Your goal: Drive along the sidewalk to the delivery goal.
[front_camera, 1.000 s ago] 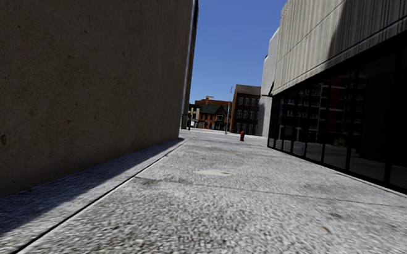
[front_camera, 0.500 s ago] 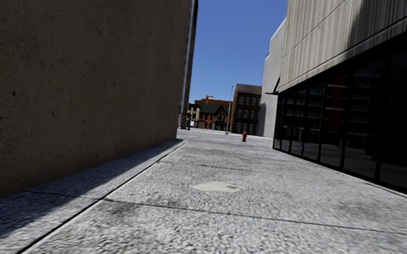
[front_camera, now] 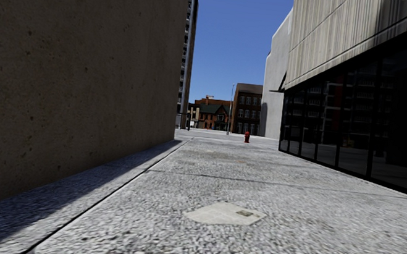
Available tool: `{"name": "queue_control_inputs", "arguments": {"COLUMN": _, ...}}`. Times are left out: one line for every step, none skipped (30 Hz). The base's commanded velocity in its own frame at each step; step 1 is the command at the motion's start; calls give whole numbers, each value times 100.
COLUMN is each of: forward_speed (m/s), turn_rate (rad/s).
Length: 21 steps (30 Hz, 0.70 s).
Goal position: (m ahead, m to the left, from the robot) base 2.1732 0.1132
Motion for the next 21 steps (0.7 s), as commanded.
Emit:
{"name": "queue_control_inputs", "arguments": {"forward_speed": 200, "turn_rate": 0}}
{"name": "queue_control_inputs", "arguments": {"forward_speed": 200, "turn_rate": 0}}
{"name": "queue_control_inputs", "arguments": {"forward_speed": 200, "turn_rate": 0}}
{"name": "queue_control_inputs", "arguments": {"forward_speed": 200, "turn_rate": 0}}
{"name": "queue_control_inputs", "arguments": {"forward_speed": 200, "turn_rate": 0}}
{"name": "queue_control_inputs", "arguments": {"forward_speed": 200, "turn_rate": 0}}
{"name": "queue_control_inputs", "arguments": {"forward_speed": 200, "turn_rate": 0}}
{"name": "queue_control_inputs", "arguments": {"forward_speed": 200, "turn_rate": 0}}
{"name": "queue_control_inputs", "arguments": {"forward_speed": 200, "turn_rate": 0}}
{"name": "queue_control_inputs", "arguments": {"forward_speed": 200, "turn_rate": 0}}
{"name": "queue_control_inputs", "arguments": {"forward_speed": 200, "turn_rate": 0}}
{"name": "queue_control_inputs", "arguments": {"forward_speed": 200, "turn_rate": 0}}
{"name": "queue_control_inputs", "arguments": {"forward_speed": 200, "turn_rate": 0}}
{"name": "queue_control_inputs", "arguments": {"forward_speed": 200, "turn_rate": 0}}
{"name": "queue_control_inputs", "arguments": {"forward_speed": 200, "turn_rate": 0}}
{"name": "queue_control_inputs", "arguments": {"forward_speed": 200, "turn_rate": 0}}
{"name": "queue_control_inputs", "arguments": {"forward_speed": 200, "turn_rate": 0}}
{"name": "queue_control_inputs", "arguments": {"forward_speed": 200, "turn_rate": 0}}
{"name": "queue_control_inputs", "arguments": {"forward_speed": 200, "turn_rate": 0}}
{"name": "queue_control_inputs", "arguments": {"forward_speed": 200, "turn_rate": 0}}
{"name": "queue_control_inputs", "arguments": {"forward_speed": 200, "turn_rate": 0}}
